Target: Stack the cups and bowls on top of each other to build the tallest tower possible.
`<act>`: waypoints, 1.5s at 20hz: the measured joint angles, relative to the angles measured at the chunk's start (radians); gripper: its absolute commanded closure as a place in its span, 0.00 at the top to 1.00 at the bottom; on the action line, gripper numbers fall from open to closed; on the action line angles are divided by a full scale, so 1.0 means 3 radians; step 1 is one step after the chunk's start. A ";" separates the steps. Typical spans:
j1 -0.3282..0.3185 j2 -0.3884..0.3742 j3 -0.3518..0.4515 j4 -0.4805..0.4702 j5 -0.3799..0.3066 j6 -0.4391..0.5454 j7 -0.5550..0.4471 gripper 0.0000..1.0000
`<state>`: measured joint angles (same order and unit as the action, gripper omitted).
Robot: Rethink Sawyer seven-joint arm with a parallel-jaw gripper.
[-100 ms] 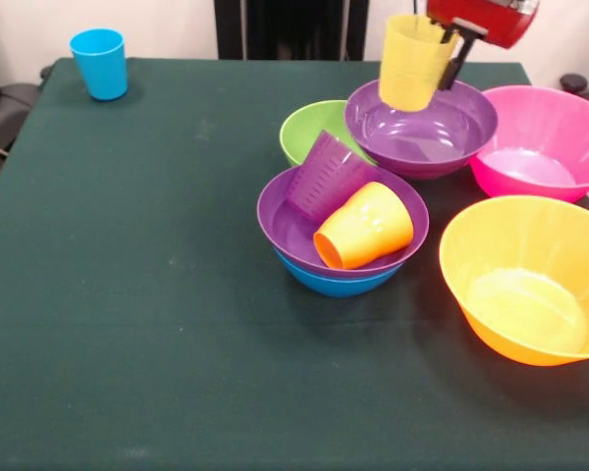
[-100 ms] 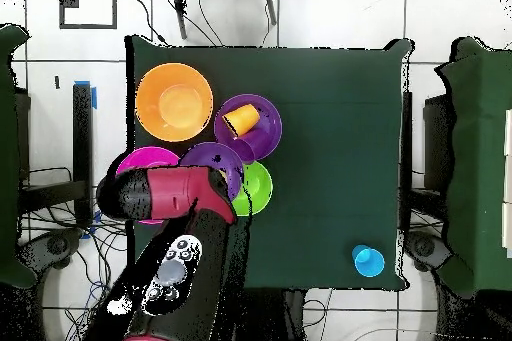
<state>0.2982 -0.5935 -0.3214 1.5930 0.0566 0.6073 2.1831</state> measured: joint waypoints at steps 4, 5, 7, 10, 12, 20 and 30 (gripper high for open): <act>0.0048 0.0006 -0.0006 -0.0125 0.0066 0.0089 0.0000 0.00; 0.0048 0.0007 -0.0006 -0.0139 0.0075 0.0089 0.0000 0.00; 0.0045 0.0008 -0.0006 -0.0157 0.0086 0.0089 0.0000 0.00; 0.0010 0.0022 -0.0012 -0.0163 0.0089 0.0067 0.0000 0.00; -0.0013 0.0048 -0.0016 -0.0162 0.0089 0.0034 0.0000 0.00; -0.0188 0.0153 -0.0015 -0.0154 0.0087 -0.0215 0.0000 0.00; -0.0366 0.0256 -0.0183 -0.0244 0.0002 -0.0321 0.0000 0.00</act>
<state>0.1885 -0.5166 -0.3764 1.5197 0.0574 0.5111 2.1831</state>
